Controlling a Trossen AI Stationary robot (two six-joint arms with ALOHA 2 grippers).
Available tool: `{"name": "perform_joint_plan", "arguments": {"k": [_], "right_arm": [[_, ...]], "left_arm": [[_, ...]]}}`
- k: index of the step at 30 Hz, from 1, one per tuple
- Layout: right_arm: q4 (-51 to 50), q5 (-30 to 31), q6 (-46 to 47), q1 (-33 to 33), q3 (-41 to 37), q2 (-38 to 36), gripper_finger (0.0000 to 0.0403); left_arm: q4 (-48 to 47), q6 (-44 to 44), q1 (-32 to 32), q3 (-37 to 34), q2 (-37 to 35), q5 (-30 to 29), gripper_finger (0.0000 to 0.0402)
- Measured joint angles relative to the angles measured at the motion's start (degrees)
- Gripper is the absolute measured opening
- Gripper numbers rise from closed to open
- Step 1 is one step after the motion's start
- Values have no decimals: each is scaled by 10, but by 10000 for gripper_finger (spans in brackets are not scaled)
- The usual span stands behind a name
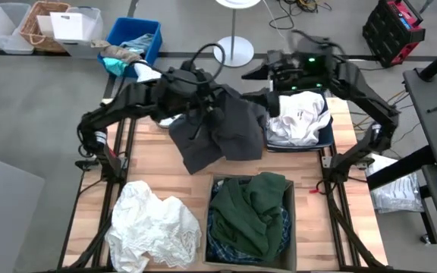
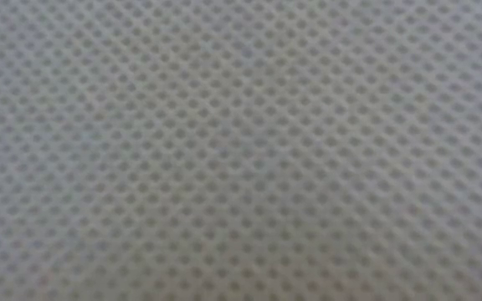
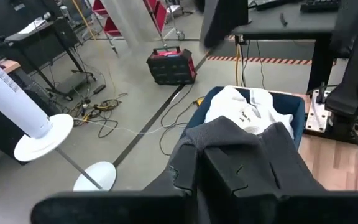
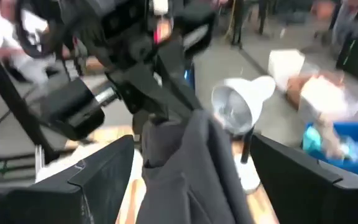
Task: Sort clothes
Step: Put the gray shorts into the brown laundry organizer
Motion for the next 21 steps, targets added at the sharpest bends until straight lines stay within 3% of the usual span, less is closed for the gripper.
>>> {"name": "perform_joint_plan", "arguments": {"k": [8,14,18,21], "right_arm": [[-134,1,-25,4,68,79,326],[-138,0,-56,8,73,120,313],[-143,-3,-91,15,73,136,250],[-145,-2,-112,18,73,139,157]], "left_arm": [[25,0,2,0,11,3,0],[47,45,2,0,9,80,0],[43,49,2,0,9,82,0],[39,44,2,0,7,75,4]]}}
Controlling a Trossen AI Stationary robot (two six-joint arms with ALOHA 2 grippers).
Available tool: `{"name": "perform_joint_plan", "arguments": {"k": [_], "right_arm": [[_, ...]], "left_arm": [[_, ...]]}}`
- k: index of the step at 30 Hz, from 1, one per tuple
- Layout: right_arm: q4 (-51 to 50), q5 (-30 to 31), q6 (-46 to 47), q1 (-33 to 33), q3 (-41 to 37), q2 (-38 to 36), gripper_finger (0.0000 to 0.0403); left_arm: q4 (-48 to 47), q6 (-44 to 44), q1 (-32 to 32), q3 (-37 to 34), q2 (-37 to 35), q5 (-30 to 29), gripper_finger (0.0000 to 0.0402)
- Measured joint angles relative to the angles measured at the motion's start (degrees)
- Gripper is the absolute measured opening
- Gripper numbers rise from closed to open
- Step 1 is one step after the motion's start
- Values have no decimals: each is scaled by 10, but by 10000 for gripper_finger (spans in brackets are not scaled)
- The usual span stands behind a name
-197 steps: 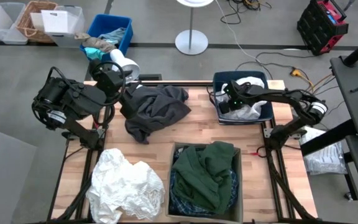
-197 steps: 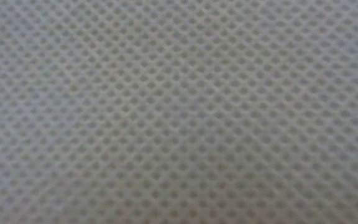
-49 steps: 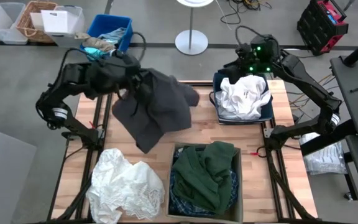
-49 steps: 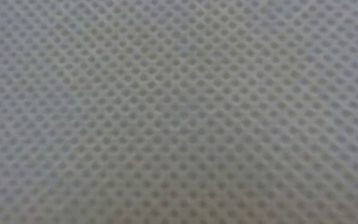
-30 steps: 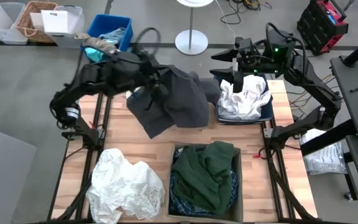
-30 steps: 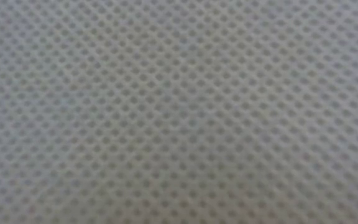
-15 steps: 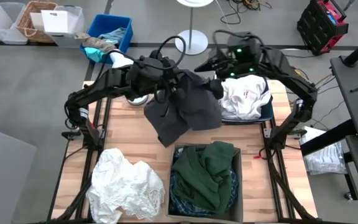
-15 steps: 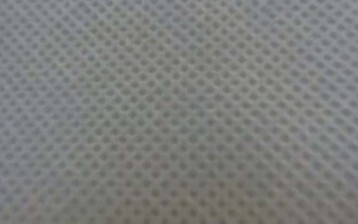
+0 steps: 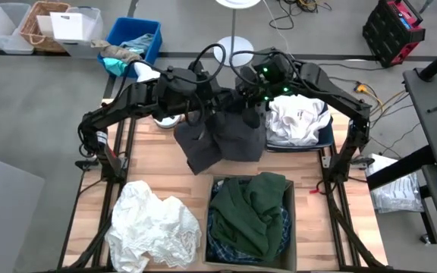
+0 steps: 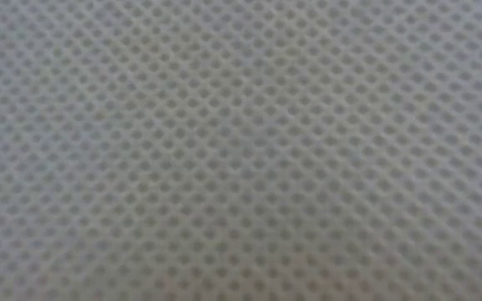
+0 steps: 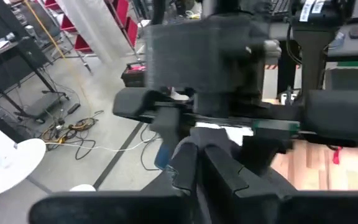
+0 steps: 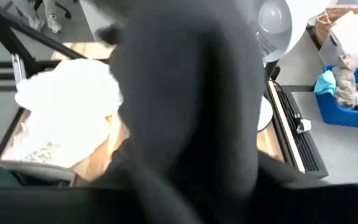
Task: Sort clothes
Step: Put the gray shorts into the brown laundry organizer
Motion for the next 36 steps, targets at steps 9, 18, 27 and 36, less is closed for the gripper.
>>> {"name": "perform_joint_plan", "arguments": {"k": [9,18,27,36], "right_arm": [[-8,11,-23,3,-2,-24,14],[14,77,0,3,-2,-93,11],[14,111,11,3,-1,-127,11],[14,109,-2,3,-1,-127,12]], "left_arm": [[-41,5,1,1,-25,-27,105],[-162,-8,0,1,-92,-38,202],[-212,-91,-9,1,-168,65,234],[-307,-190,-9,-11,-173,64,236]]}}
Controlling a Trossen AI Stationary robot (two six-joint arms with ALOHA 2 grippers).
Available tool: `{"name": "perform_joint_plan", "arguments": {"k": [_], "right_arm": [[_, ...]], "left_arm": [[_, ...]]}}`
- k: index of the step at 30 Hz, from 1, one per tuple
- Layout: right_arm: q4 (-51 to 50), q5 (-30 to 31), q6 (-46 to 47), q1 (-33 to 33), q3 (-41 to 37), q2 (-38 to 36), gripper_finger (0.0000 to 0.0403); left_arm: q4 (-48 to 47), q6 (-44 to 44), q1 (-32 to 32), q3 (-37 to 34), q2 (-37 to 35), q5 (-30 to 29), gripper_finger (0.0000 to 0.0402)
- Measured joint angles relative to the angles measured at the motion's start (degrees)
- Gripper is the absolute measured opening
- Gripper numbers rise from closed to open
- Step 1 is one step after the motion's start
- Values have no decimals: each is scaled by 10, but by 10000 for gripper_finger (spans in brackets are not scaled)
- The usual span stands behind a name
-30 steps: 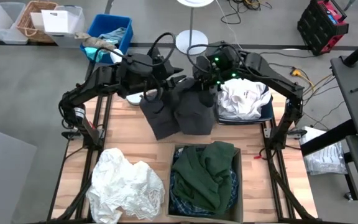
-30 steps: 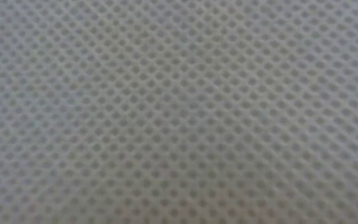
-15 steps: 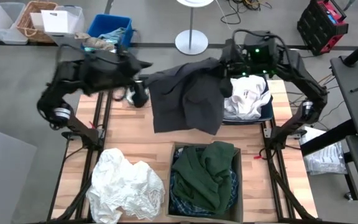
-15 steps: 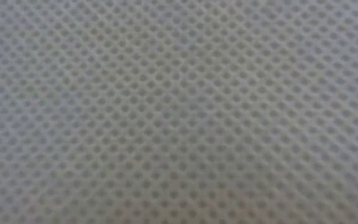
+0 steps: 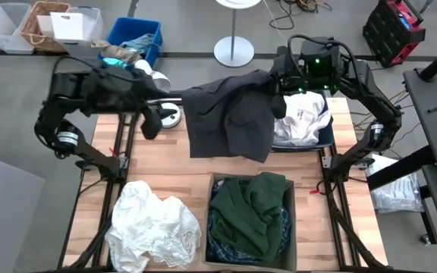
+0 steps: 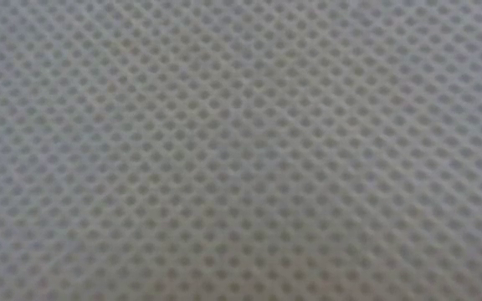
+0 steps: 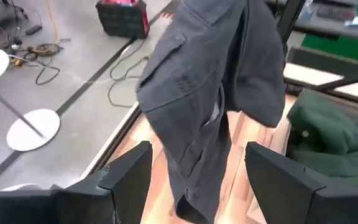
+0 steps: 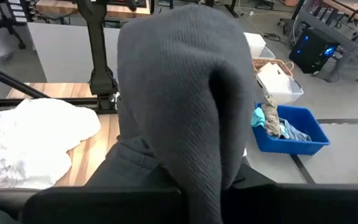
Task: Sort clothes
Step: Put the gray shorts into the brown laundry organizer
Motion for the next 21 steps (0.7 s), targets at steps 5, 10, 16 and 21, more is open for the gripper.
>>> {"name": "perform_joint_plan", "arguments": {"k": [5,10,16,21], "right_arm": [[0,-1,-12,0,0,0,12],[0,-1,-17,0,0,0,12],[0,-1,-19,0,0,0,12],[0,-1,-14,0,0,0,12]], "left_arm": [[2,18,7,-56,2,-22,236],[66,11,17,-160,-26,-20,236],[293,40,29,-336,-85,-14,233],[475,55,28,-453,-128,-12,211]]}}
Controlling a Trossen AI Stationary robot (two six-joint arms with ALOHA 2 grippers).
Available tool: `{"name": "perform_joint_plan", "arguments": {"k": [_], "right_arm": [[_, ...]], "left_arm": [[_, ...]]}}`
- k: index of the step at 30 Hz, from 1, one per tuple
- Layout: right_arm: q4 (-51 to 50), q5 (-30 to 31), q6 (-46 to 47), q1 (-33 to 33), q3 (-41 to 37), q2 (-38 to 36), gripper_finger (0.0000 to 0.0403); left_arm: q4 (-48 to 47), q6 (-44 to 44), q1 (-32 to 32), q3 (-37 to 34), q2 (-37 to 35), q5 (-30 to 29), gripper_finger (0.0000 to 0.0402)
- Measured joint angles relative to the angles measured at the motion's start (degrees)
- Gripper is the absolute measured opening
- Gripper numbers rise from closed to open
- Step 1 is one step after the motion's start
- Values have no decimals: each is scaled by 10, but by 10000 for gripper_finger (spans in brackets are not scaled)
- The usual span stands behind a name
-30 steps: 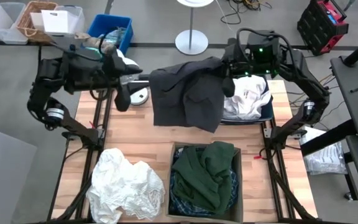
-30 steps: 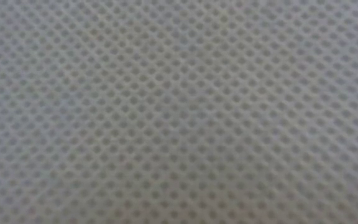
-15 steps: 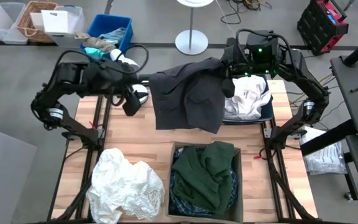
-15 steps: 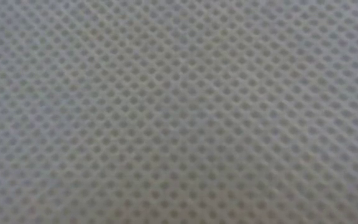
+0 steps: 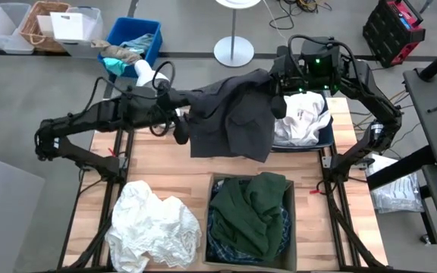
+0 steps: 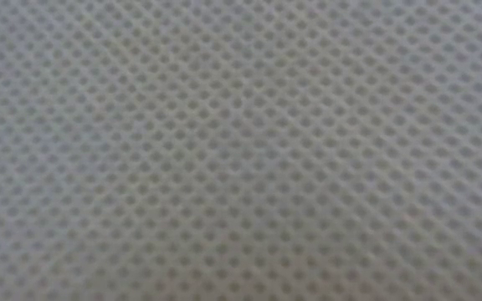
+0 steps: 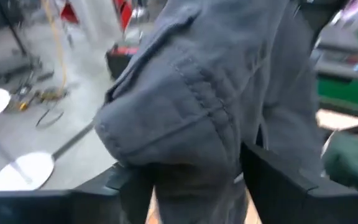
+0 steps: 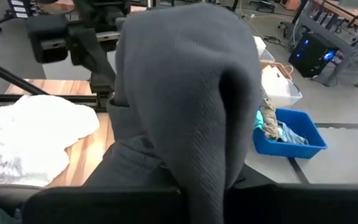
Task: Sort clothes
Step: Put the gray shorts into the brown laundry organizer
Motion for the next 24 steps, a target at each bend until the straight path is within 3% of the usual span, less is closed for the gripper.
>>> {"name": "perform_joint_plan", "arguments": {"k": [3,8,16,19,24], "right_arm": [[0,0,8,0,0,0,13],[-1,0,22,0,0,0,13],[-89,-2,44,0,0,0,25],[-145,-4,57,0,0,0,64],[-183,-5,73,0,0,0,162]], "left_arm": [[75,10,-10,-35,-19,1,157],[125,29,-22,-41,-27,-4,18],[110,64,-31,68,2,-43,1],[81,80,-31,136,25,-60,1],[-1,106,-31,276,87,-109,0]]}}
